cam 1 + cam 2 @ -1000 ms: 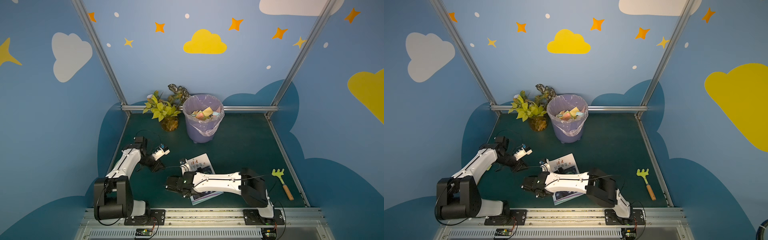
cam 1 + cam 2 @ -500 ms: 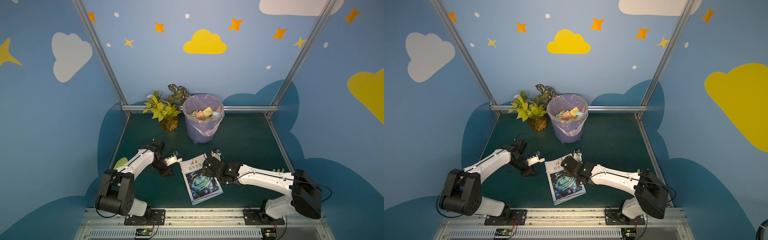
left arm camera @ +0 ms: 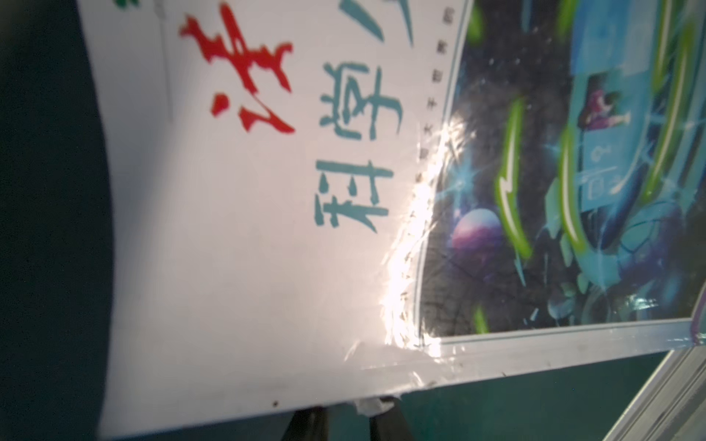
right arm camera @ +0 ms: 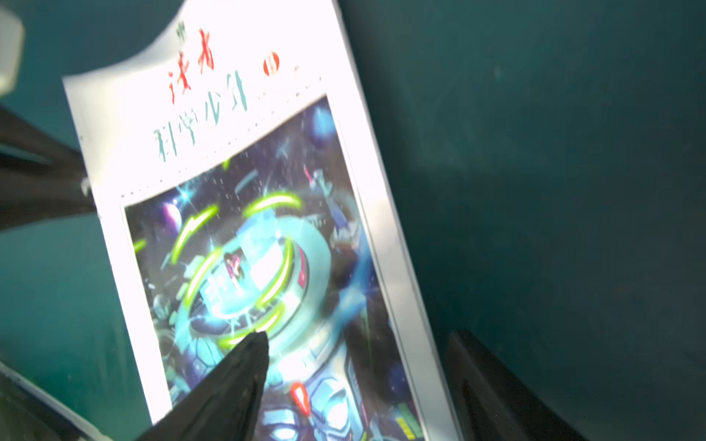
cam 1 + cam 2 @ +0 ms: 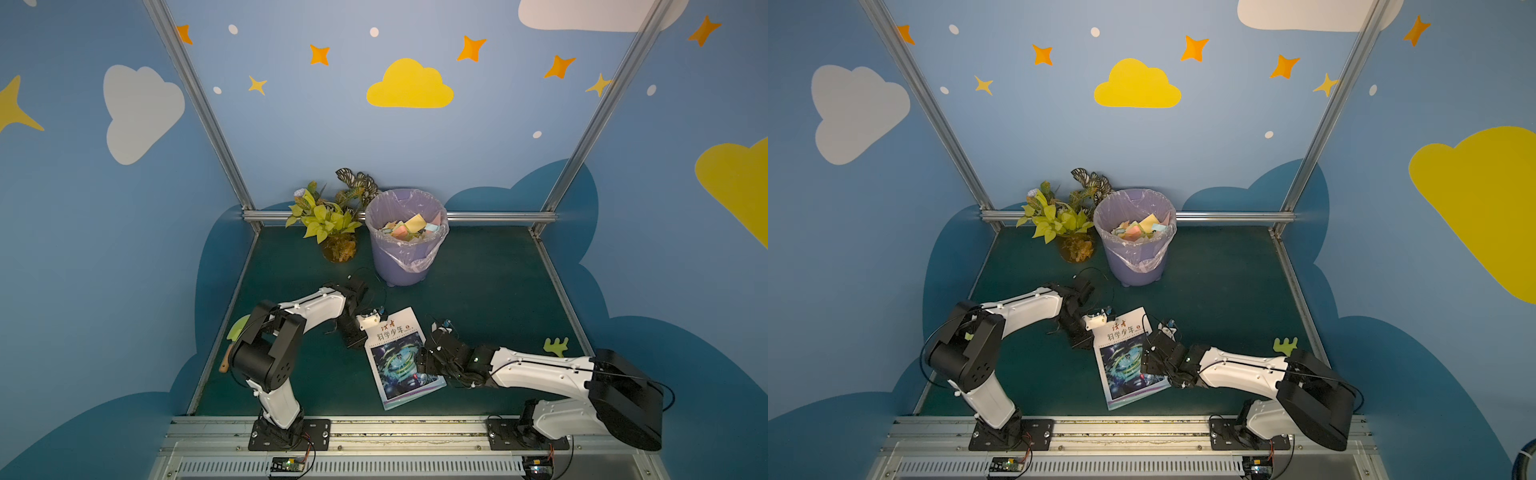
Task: Peel off the used sticky note
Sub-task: Adjust the book at the center of the board, then reset both arms
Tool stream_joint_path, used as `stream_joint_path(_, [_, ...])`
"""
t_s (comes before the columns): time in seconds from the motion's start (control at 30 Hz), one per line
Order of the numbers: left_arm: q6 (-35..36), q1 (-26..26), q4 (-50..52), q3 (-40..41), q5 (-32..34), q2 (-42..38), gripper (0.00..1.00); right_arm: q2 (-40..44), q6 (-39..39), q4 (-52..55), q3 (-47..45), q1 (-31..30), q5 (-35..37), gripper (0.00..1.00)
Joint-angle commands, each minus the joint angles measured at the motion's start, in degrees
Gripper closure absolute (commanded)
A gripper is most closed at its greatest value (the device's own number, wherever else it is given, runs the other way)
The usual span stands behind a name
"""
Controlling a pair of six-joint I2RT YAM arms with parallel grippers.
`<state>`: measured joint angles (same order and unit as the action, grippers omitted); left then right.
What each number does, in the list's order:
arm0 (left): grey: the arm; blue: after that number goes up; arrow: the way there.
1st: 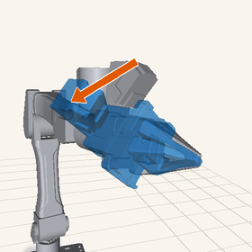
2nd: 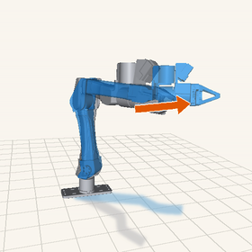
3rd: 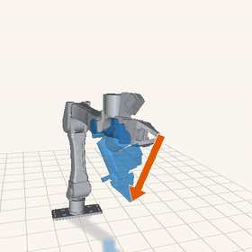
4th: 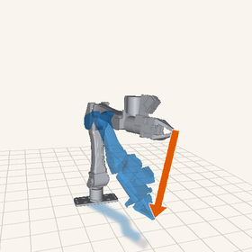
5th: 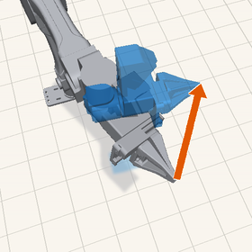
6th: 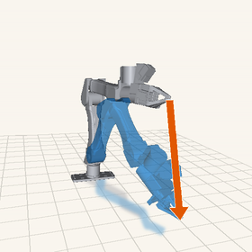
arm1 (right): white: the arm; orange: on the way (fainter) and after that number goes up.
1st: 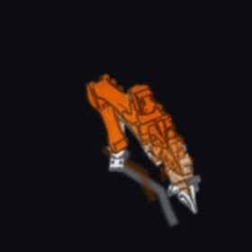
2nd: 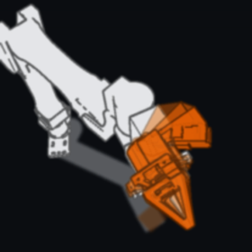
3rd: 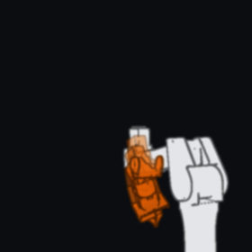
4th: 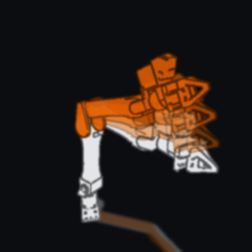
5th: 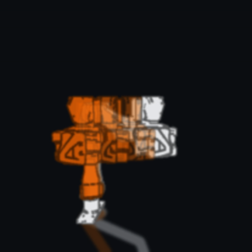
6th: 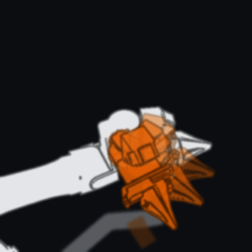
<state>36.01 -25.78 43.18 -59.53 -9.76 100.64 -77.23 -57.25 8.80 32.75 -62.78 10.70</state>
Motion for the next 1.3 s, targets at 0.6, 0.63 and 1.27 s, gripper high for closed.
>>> stream_joint_path(0.6, [-3.84,9.74,-5.86,3.40,-10.47,-10.34,0.33,31.92,7.61,24.13,3.83,0.21,28.23,0.03])
stream_joint_path(0.63, [-4.70,11.18,-7.06,4.35,-11.78,-12.13,0.22,33.68,10.29,26.34,5.15,1.51,30.44,0.03])
stream_joint_path(1.27, [-24.89,21.73,-68.91,26.37,-8.17,-14.83,0.00,24.57,40.33,-8.72,-3.06,52.45,27.45,0.03])
